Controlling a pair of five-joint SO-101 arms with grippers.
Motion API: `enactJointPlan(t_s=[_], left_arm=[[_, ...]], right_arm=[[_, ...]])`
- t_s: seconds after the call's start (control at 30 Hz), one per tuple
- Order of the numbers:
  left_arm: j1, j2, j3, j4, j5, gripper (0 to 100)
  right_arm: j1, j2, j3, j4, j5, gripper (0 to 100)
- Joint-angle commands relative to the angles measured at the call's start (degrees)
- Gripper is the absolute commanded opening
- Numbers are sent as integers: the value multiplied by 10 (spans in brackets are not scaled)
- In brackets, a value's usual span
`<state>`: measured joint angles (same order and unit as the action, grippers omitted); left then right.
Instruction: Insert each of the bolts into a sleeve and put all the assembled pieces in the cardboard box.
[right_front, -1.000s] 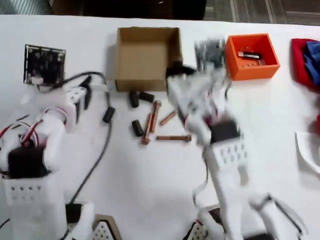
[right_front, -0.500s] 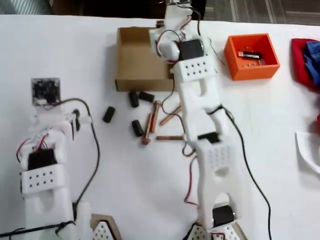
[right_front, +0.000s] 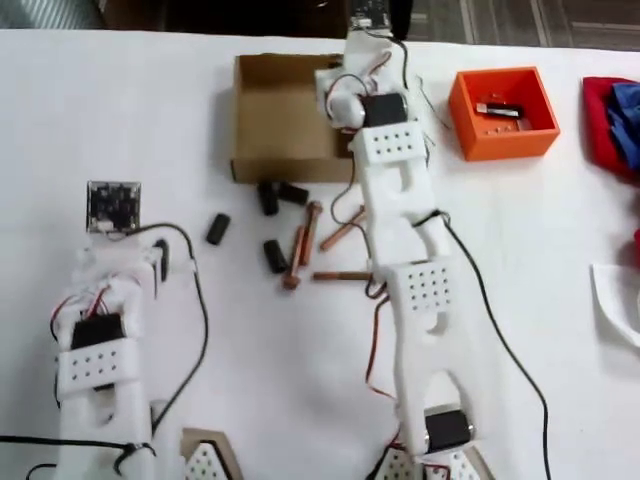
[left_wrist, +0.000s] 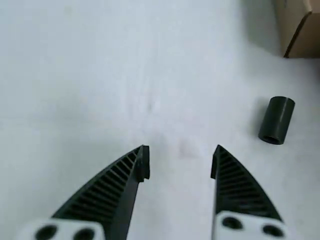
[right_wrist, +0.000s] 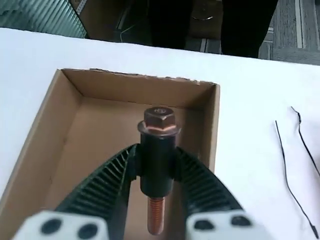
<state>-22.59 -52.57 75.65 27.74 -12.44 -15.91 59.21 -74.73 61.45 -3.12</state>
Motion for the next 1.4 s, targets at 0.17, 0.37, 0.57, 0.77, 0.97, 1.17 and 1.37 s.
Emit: enactJointPlan(t_s=[0.17, 0.37, 0.57, 0.77, 0.97, 1.17, 1.37], left_arm=[[-1, -7, 21, -10, 1, 221], [-1, -7, 21, -11, 2, 221], [-1, -7, 22, -11, 2, 221], [-1, -7, 22, -9, 2, 221], [-1, -7, 22, -9, 2, 221], [-1, -7, 22, -9, 2, 221], [-1, -7, 22, -9, 2, 221]], right_arm=[[-15, -15, 8, -39, 2, 22], [-10, -15, 37, -37, 2, 22], [-12, -15, 57, -51, 2, 22], [-9, 0, 57, -58, 5, 22], [-10, 29, 55, -58, 4, 22], [-10, 34, 55, -62, 4, 22], [-9, 35, 58, -62, 3, 22]])
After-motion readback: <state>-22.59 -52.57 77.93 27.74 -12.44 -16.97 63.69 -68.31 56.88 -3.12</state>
